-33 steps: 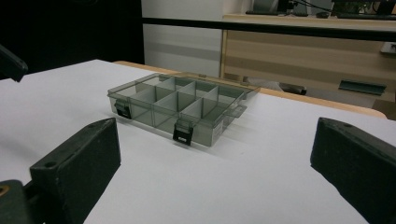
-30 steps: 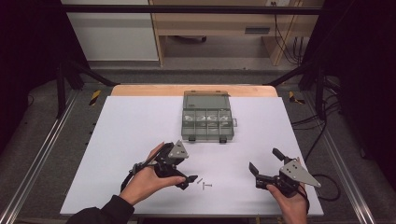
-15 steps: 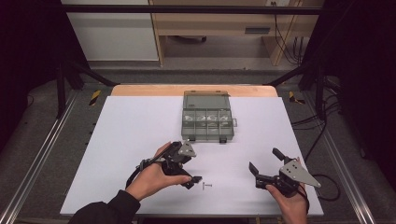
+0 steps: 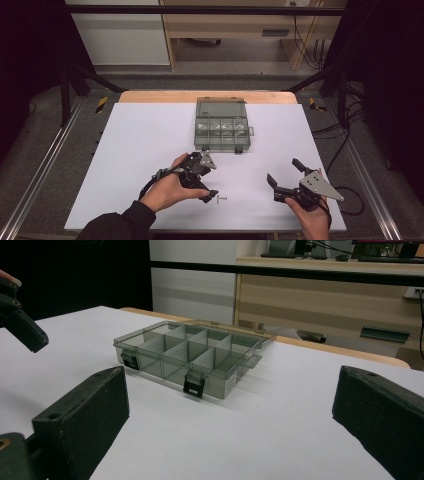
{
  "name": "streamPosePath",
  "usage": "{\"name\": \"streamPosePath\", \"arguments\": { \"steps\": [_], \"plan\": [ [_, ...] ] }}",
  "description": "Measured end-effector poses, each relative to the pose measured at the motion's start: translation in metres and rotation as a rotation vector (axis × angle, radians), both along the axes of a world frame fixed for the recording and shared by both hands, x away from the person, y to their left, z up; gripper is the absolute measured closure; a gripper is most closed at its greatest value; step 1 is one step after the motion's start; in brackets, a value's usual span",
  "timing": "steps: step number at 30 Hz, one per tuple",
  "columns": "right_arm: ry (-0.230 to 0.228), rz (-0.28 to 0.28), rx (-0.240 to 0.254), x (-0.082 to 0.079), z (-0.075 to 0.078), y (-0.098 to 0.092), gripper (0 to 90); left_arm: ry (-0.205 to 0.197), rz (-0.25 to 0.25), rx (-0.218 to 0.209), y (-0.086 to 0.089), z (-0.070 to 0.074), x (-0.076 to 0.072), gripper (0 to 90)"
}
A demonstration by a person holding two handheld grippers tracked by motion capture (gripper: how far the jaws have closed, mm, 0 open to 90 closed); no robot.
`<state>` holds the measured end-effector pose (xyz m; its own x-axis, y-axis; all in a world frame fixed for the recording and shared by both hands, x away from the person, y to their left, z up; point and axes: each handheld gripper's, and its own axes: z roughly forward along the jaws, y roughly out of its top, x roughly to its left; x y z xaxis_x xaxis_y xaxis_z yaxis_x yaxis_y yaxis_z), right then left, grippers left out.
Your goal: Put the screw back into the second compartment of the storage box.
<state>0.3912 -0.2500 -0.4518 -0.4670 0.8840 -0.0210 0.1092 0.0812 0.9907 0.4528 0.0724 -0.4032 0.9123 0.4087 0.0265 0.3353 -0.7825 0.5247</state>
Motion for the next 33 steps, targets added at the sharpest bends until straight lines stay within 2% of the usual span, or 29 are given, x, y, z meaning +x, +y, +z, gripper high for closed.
{"name": "streamPosePath", "arguments": {
  "steps": [8, 16, 29, 33],
  "plan": [
    [-0.002, 0.003, -0.01, 0.001, -0.001, 0.001, 1.9, 0.021, -0.004, 0.056, -0.003, -0.007, 0.003, 4.3],
    [0.005, 0.003, -0.01, 0.001, -0.001, 0.001, 2.2, 0.046, -0.02, 0.071, -0.011, -0.017, 0.006, 7.3],
    [0.007, 0.002, -0.014, 0.001, -0.001, 0.001, 2.3, 0.053, -0.015, 0.072, -0.014, -0.024, 0.004, 14.2],
    [0.007, 0.001, -0.012, 0.001, -0.001, 0.001, 2.3, 0.068, -0.017, 0.091, -0.017, -0.028, 0.002, 16.2]
  ]
}}
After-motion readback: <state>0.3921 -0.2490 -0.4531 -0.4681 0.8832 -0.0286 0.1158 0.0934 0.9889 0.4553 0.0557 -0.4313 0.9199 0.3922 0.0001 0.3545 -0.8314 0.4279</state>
